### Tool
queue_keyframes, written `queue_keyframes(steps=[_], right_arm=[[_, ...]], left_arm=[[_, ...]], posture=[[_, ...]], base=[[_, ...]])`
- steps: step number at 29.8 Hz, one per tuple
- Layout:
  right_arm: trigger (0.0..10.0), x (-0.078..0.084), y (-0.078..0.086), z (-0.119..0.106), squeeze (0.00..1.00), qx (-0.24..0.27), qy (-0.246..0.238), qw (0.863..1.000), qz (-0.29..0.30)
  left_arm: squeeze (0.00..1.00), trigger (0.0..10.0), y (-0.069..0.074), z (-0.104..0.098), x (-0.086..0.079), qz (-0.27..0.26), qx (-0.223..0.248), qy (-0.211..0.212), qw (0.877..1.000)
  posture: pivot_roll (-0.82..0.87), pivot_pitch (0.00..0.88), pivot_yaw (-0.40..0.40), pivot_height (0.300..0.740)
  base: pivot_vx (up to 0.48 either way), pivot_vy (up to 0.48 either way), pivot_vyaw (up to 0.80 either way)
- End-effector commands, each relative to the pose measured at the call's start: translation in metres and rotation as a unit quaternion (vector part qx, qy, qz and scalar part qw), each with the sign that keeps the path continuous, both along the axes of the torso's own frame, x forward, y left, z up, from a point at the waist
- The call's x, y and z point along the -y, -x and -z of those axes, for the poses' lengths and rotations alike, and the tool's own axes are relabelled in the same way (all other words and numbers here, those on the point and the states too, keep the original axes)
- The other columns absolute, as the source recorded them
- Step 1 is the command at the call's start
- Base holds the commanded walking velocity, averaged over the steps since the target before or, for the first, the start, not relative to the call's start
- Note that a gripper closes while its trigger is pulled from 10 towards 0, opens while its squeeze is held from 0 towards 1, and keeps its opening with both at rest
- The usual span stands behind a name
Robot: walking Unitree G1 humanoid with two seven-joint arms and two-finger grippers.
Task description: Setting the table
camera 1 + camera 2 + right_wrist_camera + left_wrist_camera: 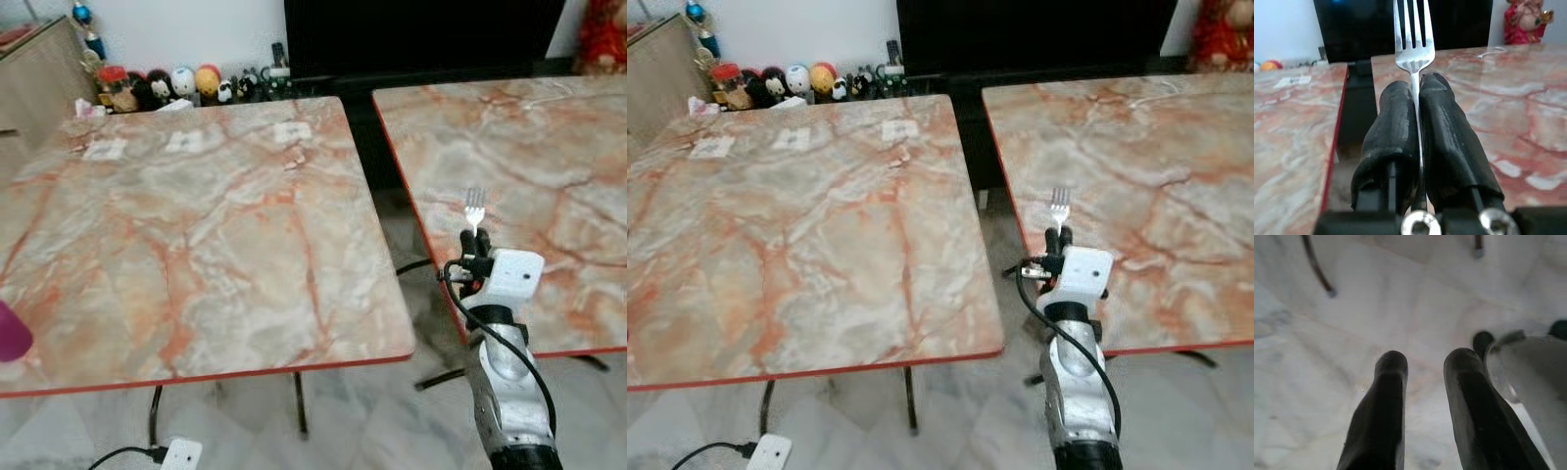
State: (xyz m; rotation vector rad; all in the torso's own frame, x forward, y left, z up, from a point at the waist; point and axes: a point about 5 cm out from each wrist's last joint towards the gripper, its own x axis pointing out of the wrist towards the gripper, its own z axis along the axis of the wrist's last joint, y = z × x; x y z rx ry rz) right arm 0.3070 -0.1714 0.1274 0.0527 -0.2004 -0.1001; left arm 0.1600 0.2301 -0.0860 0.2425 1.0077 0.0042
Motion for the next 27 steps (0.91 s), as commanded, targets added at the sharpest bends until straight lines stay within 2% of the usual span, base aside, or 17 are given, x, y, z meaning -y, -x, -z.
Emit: queue_keyframes(steps=[1,27], right_arm=[[10.0,-0.0036,-0.0003,-0.0035,0.0,0.005,0.002,1.0,-0.006],[10.0,0.0054,-0.0027,-0.0049,0.0,-0.003,0.004,1.0,0.013]], left_arm=[[0.0,10.0,0.0053,0.0019,-0.0024,-0.002,-0.013,-0.003,1.0],[0.0,10.0,0.0039,0.0011,-0.0033,-0.001,-0.011,-0.001,1.0]], posture=[[-0.14,0.023,0.059,0.74],[-0.14,0.025,0.063,0.74]], base=[[0.0,-0.461,0.0],[0.0,-0.451,0.0]])
